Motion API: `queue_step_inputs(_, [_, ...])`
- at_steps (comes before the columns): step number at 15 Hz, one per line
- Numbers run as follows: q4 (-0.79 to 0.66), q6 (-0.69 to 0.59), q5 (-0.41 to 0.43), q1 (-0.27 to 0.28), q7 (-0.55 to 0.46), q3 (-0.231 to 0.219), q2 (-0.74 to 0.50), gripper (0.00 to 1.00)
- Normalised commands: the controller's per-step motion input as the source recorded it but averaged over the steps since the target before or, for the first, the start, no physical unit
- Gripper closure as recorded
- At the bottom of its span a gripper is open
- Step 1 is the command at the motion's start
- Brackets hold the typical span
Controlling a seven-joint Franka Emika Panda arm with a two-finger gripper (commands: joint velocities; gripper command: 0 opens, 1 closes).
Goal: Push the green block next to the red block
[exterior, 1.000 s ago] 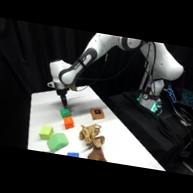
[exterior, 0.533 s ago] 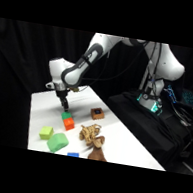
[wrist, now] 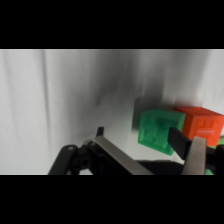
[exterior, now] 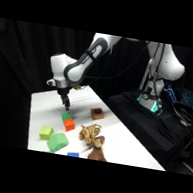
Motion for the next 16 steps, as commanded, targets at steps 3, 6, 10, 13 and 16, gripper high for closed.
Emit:
queue_step_inputs(3, [-0.28, -0.13, 0.049, 0.118, 0.15, -0.075, -0.53, 0.0])
queue_step_inputs(6, [-0.27, -0.25, 0.058, 0.16, 0.18, -0.089, -0.58, 0.0])
queue_step_inputs(10, [-0.25, -0.36, 0.033, 0.206, 0.25, -0.124, -0.6, 0.0])
queue_step_inputs(13, [-0.25, -0.32, -0.09, 0.248, 0.35, -0.147, -0.55, 0.0])
queue_step_inputs(16, [-0.24, -0.23, -0.138, 0.221, 0.31, -0.11, -0.43, 0.0])
